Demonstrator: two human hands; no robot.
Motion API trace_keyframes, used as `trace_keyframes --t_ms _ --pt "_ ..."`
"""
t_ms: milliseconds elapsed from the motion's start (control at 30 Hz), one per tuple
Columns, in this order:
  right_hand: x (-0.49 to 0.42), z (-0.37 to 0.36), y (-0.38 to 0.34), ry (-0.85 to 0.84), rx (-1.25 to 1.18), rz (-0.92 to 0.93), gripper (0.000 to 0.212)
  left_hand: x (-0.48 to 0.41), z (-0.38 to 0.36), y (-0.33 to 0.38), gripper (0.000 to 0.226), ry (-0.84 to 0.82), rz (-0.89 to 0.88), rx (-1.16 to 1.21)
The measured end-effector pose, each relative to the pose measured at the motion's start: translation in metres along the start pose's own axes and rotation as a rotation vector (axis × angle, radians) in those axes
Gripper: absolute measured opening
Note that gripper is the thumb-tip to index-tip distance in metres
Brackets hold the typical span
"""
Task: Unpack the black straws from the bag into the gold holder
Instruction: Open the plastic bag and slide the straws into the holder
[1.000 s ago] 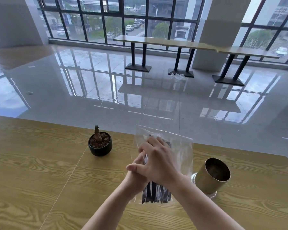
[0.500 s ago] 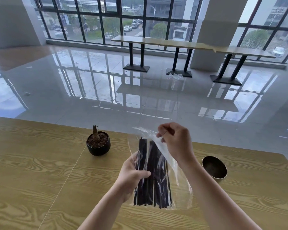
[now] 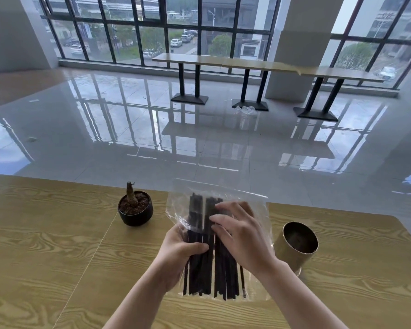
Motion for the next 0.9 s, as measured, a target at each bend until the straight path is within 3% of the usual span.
trace_keyframes --t_ms 133,300,367,600,700,900 --pt "-0.008 0.0 -0.007 -0.096 0.007 0.084 0.037 0.001 -0.007 0.004 0.052 -0.029 -0.026 -0.008" --pt "-0.012 0.001 -0.019 -0.034 0.058 0.164 0.014 0.003 -0.009 0.011 0.07 -0.113 -0.047 -0.053" --pt "-0.016 0.001 -0.025 -0.032 0.042 0.207 0.016 0.004 -0.01 0.012 0.071 -0.12 -0.041 0.003" --pt "-0.009 0.011 0.001 -0.204 -0.156 0.035 0.055 0.004 0.0 0.022 0.066 -0.124 -0.078 0.14" --pt "-0.005 0.01 0.003 -0.163 -0.127 0.007 0.042 0.004 -0.002 0.022 0.065 -0.163 -0.062 0.136" --pt "-0.009 0.015 -0.007 -0.046 -0.071 0.157 0.016 0.002 -0.009 0.023 0.061 -0.18 -0.035 0.144"
Point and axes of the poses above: each hand's wrist, its own x-axis away from the middle knuckle, its own z-axis out of the back of the hand, y = z × x, the point moved 5 cm from there along -x, towards the middle knuckle, and after that the axes turned 5 degrees about y, right-handed, at the moved point
